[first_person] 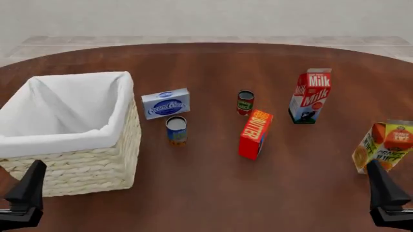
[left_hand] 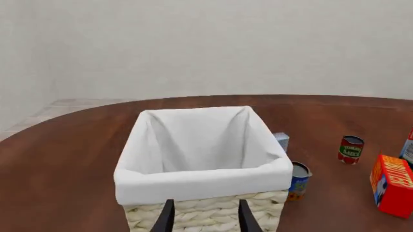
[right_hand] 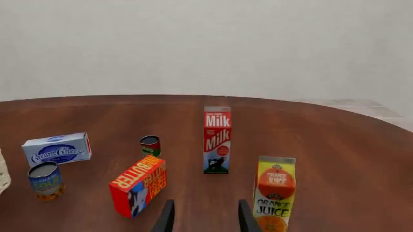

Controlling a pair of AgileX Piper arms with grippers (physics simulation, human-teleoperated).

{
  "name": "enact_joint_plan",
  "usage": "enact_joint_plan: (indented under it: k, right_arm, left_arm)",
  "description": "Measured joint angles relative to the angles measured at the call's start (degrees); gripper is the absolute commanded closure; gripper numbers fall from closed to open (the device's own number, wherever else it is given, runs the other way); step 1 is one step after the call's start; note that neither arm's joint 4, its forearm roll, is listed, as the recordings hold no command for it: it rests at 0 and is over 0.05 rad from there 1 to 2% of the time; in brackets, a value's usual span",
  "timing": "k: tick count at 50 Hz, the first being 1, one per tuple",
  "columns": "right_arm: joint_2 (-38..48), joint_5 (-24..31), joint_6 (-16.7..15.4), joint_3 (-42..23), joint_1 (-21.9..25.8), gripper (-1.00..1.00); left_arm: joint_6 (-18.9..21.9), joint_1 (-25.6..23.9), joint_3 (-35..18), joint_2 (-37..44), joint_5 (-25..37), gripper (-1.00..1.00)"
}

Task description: Pick up the alphabet soup and the tomato sauce, and put them in the basket.

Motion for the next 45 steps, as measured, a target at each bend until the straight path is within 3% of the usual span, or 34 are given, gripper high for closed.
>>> enact_joint_plan:
  k: [21, 45]
  right_arm:
    - [4.0, -2.6, 0.2, -0.5, -0.2, -1.0]
    - [5.5, 1.1, -1.4, -5.5, 2.7, -1.0]
  left_arm:
    - [0.0, 0.0, -0.1, 0.2, -0.1, -1.0]
    - [0.0, 0.0, -0.1, 0.3, -0.1, -1.0]
